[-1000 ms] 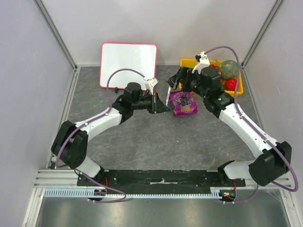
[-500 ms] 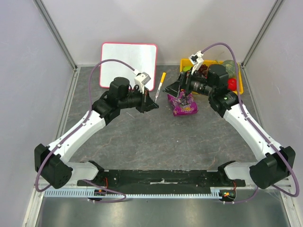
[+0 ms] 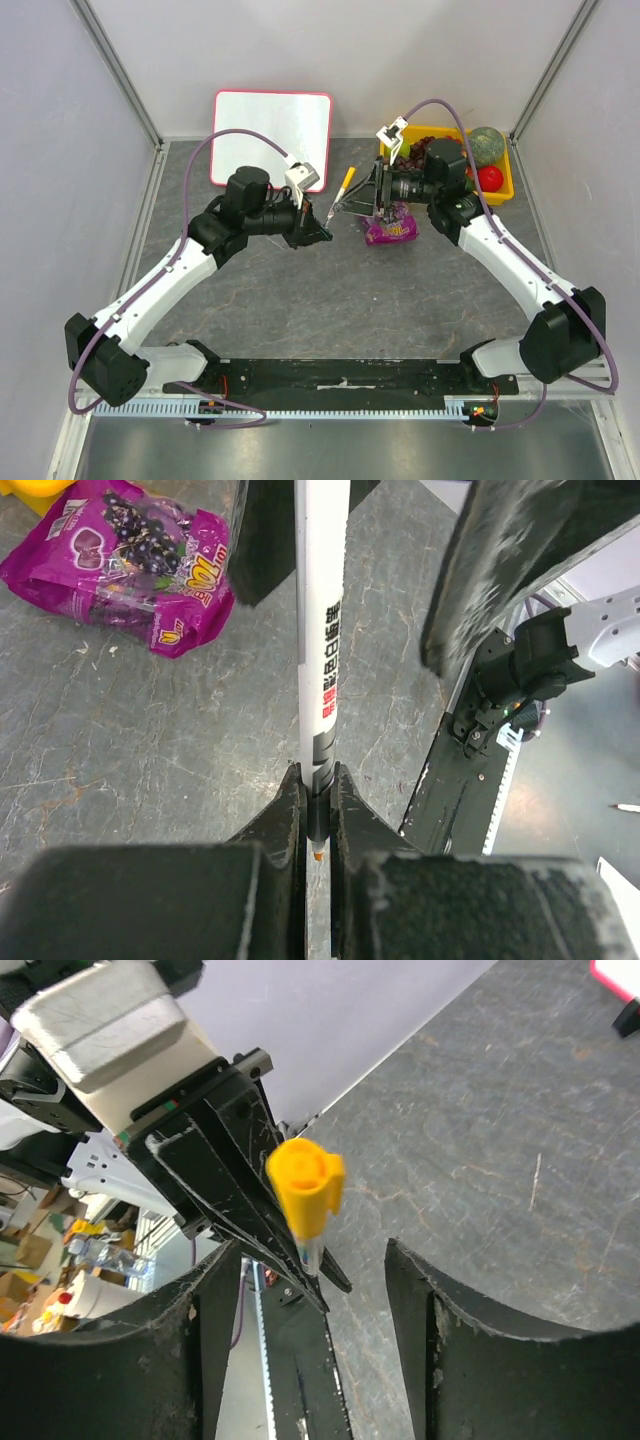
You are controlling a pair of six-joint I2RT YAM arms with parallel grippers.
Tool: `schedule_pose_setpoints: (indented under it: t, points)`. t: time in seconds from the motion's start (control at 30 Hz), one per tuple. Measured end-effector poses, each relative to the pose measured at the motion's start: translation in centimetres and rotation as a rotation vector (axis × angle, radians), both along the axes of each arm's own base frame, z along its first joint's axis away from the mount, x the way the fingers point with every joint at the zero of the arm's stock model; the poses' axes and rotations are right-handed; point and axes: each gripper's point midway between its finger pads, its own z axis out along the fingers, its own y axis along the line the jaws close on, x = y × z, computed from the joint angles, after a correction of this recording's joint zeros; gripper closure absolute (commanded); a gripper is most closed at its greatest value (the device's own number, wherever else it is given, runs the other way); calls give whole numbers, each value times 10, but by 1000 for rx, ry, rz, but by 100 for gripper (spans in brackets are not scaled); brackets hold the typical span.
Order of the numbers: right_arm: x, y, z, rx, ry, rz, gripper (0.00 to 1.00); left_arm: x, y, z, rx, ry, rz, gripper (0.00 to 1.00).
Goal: Write a sentence on the whiteboard
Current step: Pick up the whiteboard marker at the center of the board.
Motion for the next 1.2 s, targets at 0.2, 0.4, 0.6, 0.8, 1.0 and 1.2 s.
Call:
schedule_pose_setpoints:
  t: [0.2, 0.4, 0.6, 0.8, 1.0, 1.2]
  points:
    - [-6, 8, -13, -8, 51, 53, 47, -7, -2, 3, -13, -1, -39, 98]
    - [-14, 13, -11, 2, 41, 95, 59, -9, -3, 4, -19, 1, -53, 98]
    - [-18, 14, -9, 10, 43, 116, 70, -11, -4, 5, -25, 2, -64, 98]
    - [-20, 13, -16, 6, 57, 123, 73, -13, -3, -1, -20, 14, -69, 98]
    - [-21, 14, -15, 9, 58, 125, 69, -16, -1, -4, -20, 15, -69, 98]
    - [-20, 15, -13, 19, 57, 128, 76, -16, -1, -5, -23, 11, -70, 98]
